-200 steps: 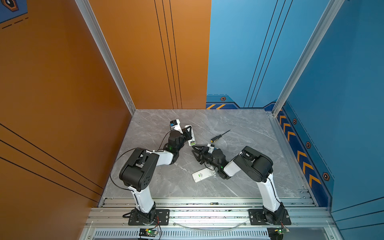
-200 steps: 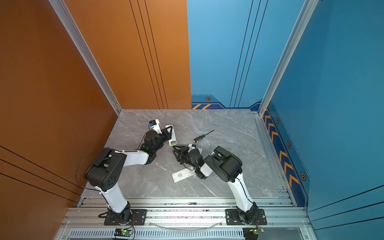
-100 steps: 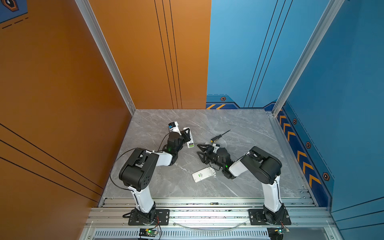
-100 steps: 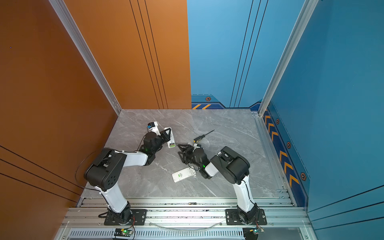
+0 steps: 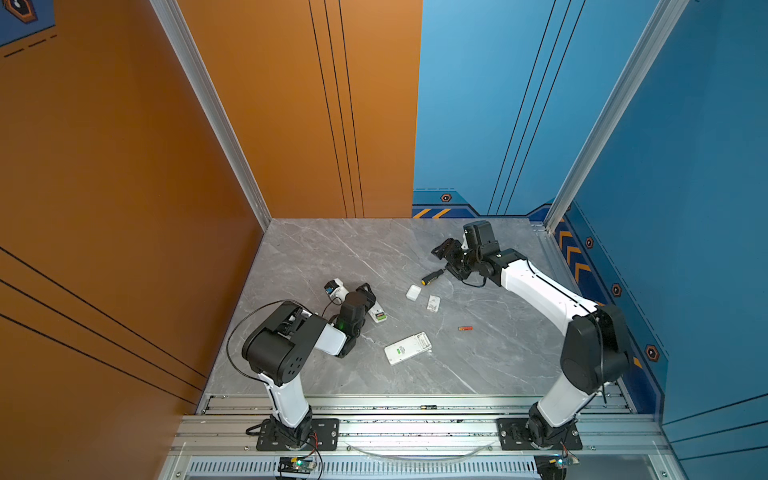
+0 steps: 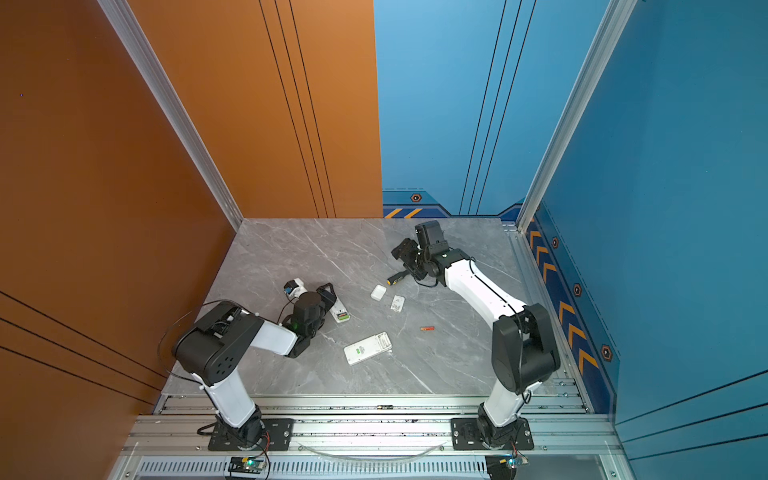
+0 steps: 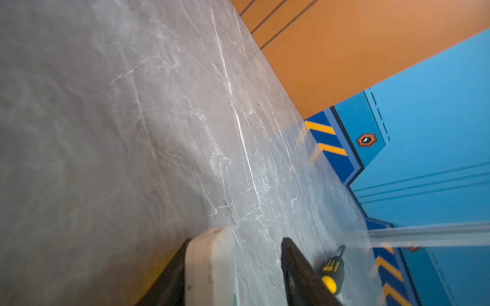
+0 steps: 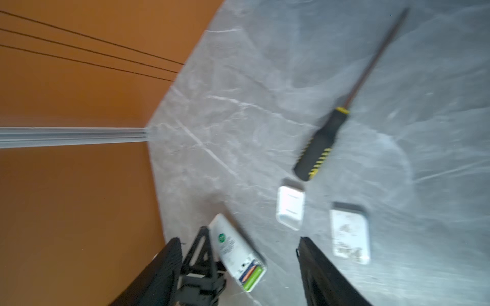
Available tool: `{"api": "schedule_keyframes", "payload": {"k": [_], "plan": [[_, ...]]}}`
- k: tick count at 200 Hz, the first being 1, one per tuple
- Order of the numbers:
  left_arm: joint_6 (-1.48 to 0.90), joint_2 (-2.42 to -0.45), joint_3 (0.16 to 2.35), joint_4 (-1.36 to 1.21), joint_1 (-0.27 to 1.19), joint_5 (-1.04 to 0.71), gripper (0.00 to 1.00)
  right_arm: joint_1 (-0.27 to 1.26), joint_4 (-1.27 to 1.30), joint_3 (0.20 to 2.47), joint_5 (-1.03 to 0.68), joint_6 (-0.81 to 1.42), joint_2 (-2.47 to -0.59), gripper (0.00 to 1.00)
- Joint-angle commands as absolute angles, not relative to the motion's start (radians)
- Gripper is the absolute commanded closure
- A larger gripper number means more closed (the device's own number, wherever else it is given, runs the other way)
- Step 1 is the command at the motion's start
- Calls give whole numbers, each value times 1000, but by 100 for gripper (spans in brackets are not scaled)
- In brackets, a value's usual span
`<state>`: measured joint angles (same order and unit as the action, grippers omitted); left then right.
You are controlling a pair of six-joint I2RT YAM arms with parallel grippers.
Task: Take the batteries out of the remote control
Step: 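Lower the white remote onto the table and open the right gripper, then grasp the black-and-yellow screwdriver with the right gripper while the left gripper moves away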
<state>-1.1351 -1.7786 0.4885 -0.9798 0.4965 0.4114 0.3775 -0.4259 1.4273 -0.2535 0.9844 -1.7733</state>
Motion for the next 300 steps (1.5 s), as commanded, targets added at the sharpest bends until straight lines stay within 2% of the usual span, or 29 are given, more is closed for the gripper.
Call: {"api": "schedule_keyframes", "payload": {"k": [1, 5, 11, 36, 52, 70, 79, 132, 152, 171, 193, 207, 218, 230, 250, 270, 300], "plan": [[-1243, -1760, 434, -1003, 512, 552, 23, 378, -705, 1535, -202, 848, -1887, 29], [-1263, -1759, 424, -1001, 514, 562, 16, 376, -708, 1556, -205, 850, -1913, 28], [-1287, -1755, 403, -998, 514, 576, 0, 370, -717, 1584, -219, 858, -1954, 29], [-1350, -1652, 361, -842, 514, 592, 2, 382, -737, 1682, -199, 880, -2081, 29], [-1379, -1511, 429, -427, 503, 559, 2, 389, -760, 1735, -182, 895, -2152, 29], [-1331, -1429, 656, 184, 485, 553, 2, 400, -770, 1774, -164, 919, -2212, 31], [-1281, -1426, 733, 306, 462, 523, 2, 406, -775, 1790, -128, 932, -2231, 32], [-869, -1383, 976, 449, 408, 454, 2, 436, -803, 1944, -58, 951, -2369, 35], [-750, -1371, 1073, 453, 411, 404, 2, 442, -821, 1978, -48, 948, -2416, 40], [-674, -1359, 1138, 455, 401, 330, 2, 452, -837, 1980, -41, 944, -2418, 54], [-603, -1356, 1227, 456, 364, 164, 2, 460, -841, 1927, 10, 882, -2342, 78], [-607, -1367, 1287, 460, 326, 39, 2, 450, -840, 1895, 24, 807, -2279, 81], [-669, -1388, 1326, 445, 276, -113, 2, 431, -821, 1873, 17, 708, -2216, 93], [-764, -1429, 1368, 406, 228, -287, 2, 418, -789, 1866, -24, 520, -2143, 100], [-878, -1493, 1448, 333, 212, -465, 2, 435, -855, 1890, -141, 92, -2016, 100], [-944, -1547, 1532, 336, 224, -547, 2, 512, -1005, 1835, -61, -320, -1906, 100], [-1074, -1577, 1523, 307, 230, -577, 2, 564, -825, 1598, 68, -393, -1702, 100]]}}
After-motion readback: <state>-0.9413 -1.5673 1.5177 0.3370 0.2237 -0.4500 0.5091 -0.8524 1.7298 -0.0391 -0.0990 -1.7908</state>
